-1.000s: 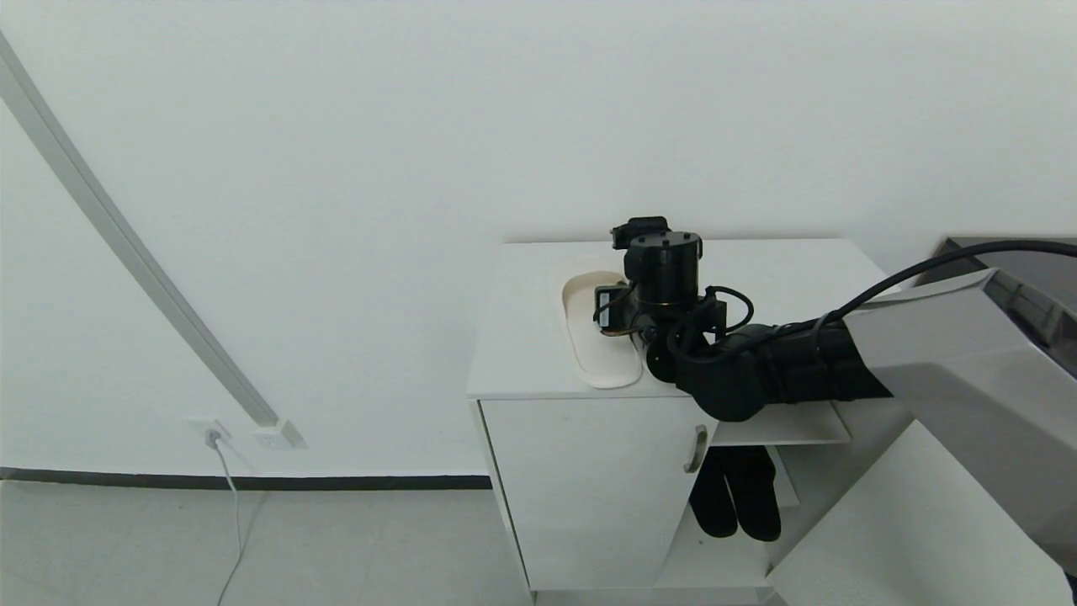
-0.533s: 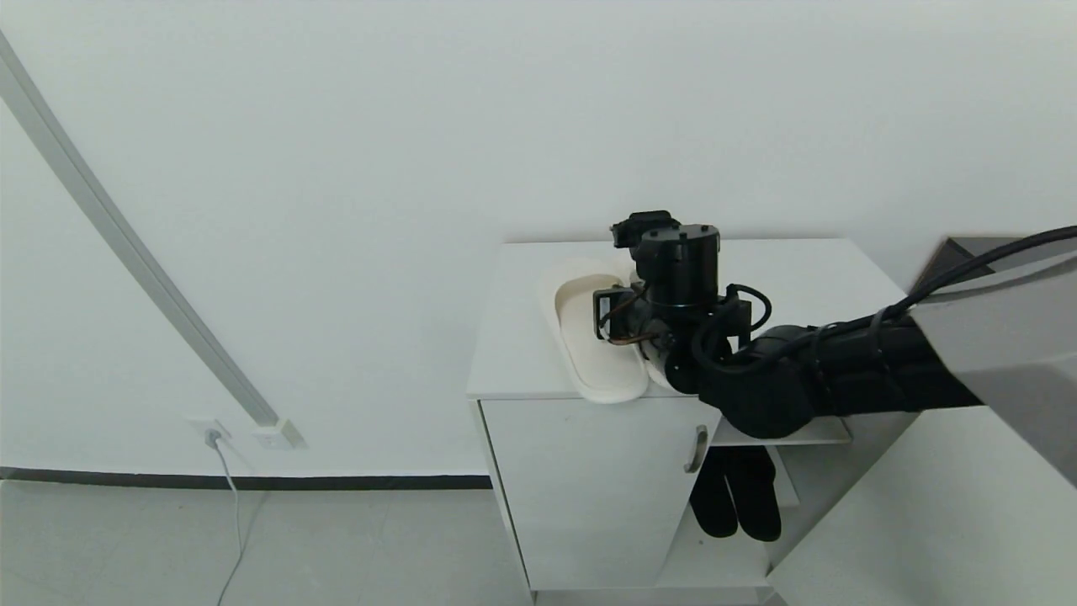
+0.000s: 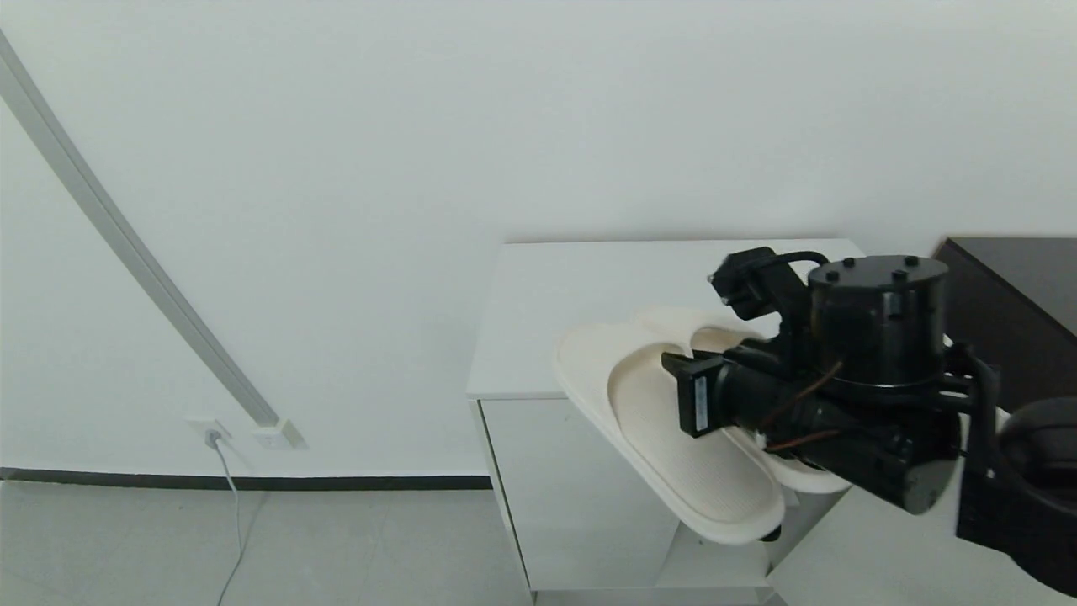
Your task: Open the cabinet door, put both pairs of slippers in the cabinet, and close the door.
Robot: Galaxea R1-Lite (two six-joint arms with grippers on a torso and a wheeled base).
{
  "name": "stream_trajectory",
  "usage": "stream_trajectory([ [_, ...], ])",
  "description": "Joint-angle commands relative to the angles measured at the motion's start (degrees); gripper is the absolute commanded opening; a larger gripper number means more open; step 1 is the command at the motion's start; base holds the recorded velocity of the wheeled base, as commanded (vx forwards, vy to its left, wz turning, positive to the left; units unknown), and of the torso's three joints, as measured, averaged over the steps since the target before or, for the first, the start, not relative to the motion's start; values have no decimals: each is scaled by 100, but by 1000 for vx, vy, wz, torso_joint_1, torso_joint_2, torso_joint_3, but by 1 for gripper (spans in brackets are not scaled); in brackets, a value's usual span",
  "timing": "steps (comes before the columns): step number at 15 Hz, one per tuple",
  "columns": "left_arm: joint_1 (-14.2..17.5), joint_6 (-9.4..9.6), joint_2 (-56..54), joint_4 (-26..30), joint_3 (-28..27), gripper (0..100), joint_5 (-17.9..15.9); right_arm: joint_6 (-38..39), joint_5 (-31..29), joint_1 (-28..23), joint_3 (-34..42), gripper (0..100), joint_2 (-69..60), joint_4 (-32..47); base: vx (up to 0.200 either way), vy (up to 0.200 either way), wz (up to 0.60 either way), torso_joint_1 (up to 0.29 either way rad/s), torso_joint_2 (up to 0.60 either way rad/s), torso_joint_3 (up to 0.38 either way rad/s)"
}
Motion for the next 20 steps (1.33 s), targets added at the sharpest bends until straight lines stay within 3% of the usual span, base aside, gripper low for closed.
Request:
stream_trajectory([
  [1, 0, 1, 7, 0, 0, 0, 2, 184, 155, 56, 500, 0, -621, -80, 0, 0, 0, 0, 0, 0],
  [9, 0, -8, 7, 0, 0, 0, 2, 201, 155, 56, 500, 0, -603, -98, 0, 0, 0, 0, 0, 0],
  [20, 0, -25, 7, 0, 0, 0, -7, 219, 138, -23, 754, 0, -639, -124, -200, 0, 0, 1, 1, 2],
])
